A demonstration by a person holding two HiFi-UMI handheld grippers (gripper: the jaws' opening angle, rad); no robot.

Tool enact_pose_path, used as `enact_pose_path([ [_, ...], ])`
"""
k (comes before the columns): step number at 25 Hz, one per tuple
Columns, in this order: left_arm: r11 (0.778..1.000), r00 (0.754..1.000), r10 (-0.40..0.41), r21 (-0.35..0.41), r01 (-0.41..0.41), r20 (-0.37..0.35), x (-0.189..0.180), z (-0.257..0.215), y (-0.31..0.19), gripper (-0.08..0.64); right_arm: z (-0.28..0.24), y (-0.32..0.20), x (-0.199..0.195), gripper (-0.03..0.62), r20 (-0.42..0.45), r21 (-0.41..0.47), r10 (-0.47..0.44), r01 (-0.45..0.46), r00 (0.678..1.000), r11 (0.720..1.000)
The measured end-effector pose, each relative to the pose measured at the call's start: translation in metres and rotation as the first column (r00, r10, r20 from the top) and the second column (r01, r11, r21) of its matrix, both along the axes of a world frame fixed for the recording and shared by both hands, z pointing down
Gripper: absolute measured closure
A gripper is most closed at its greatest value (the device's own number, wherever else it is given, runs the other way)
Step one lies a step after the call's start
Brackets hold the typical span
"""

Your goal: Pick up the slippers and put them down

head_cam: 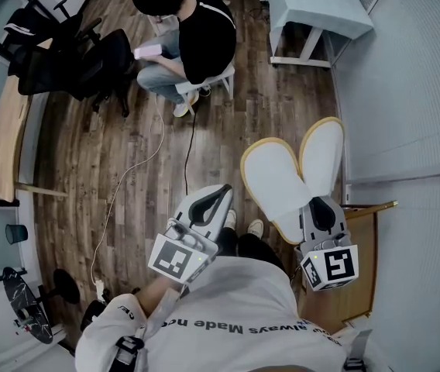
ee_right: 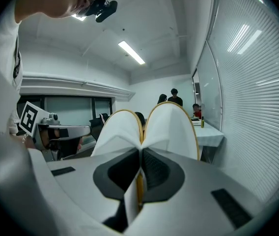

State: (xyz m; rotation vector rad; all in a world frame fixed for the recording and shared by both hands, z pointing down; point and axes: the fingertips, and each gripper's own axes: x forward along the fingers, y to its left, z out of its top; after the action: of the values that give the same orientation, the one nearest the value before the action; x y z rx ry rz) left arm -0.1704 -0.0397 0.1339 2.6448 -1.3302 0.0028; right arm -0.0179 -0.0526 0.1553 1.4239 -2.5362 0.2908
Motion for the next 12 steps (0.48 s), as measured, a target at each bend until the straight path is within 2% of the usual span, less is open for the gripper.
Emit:
enact_pose_path([
  [12, 0.999, 0.999, 0.027, -0.035, -0.026, 0.022, 0.007, 0.035, -0.003, 0.549, 0.035, 0.004, -0.001, 0.571, -0.010, -0.055, 0.001, -0.001, 1.000, 0.998],
])
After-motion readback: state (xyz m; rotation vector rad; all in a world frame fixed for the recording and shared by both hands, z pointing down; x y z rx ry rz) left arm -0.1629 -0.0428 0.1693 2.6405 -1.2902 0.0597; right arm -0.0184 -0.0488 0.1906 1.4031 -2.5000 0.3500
